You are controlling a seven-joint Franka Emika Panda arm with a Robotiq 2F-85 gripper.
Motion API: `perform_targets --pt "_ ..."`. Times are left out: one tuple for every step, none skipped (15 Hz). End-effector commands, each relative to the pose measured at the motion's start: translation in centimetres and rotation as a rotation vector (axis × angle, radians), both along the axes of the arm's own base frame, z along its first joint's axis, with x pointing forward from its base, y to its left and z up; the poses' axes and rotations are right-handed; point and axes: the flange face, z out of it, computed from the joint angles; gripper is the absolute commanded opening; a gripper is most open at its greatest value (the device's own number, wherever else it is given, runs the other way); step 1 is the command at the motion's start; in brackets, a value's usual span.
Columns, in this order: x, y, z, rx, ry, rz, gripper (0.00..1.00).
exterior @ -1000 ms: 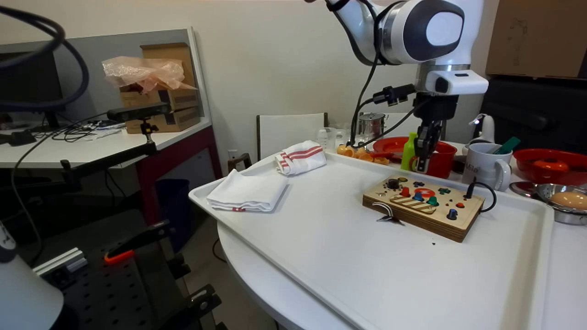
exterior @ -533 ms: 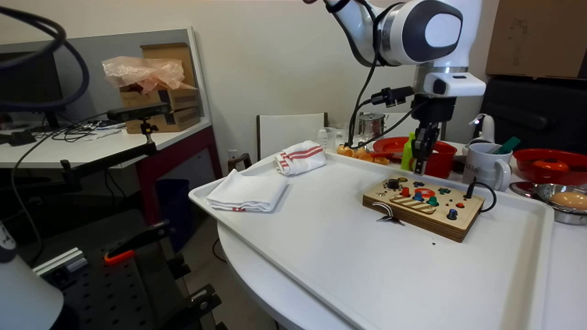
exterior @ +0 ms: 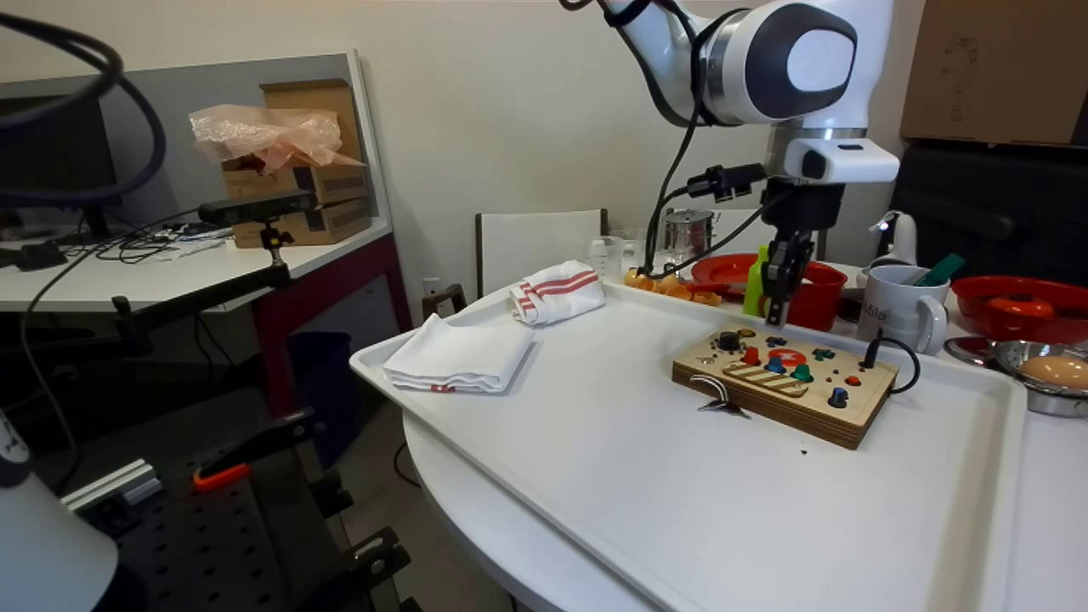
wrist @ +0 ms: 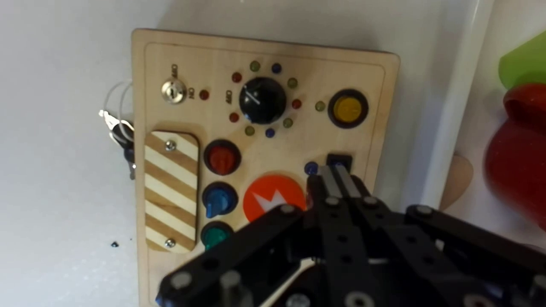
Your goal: Push the button on the left
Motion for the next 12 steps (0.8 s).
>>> perform_targets --pt "0.34 0.16 -0.32 -0.001 0.006 -0.002 0.00" --pt "0.35 0.15 -0.42 -0.001 0.006 -0.002 0.00" --pt "0.39 0.14 -0.52 0.000 0.005 -0.002 0.00" --pt "0.44 0.14 -0.60 0.000 0.005 -0.003 0.00" --pt "0.51 0.10 -0.69 0.001 0.004 -0.003 0.00" --pt "0.59 0.08 -0.79 0.003 0.001 -0.003 0.00" --pt "0.65 0.08 -0.86 0.003 0.001 -0.003 0.00" --pt "0.75 0.07 -0.94 0.004 -0.001 -0.002 0.00" --pt "0.84 0.07 -1.00 0.003 -0.002 -0.001 0.00" --pt "0.99 0.07 -1.08 0.004 -0.005 0.002 0.00" --pt "1.12 0.06 -1.17 0.002 -0.006 0.004 0.00" --pt "1.27 0.03 -1.26 0.000 -0.009 0.007 0.00"
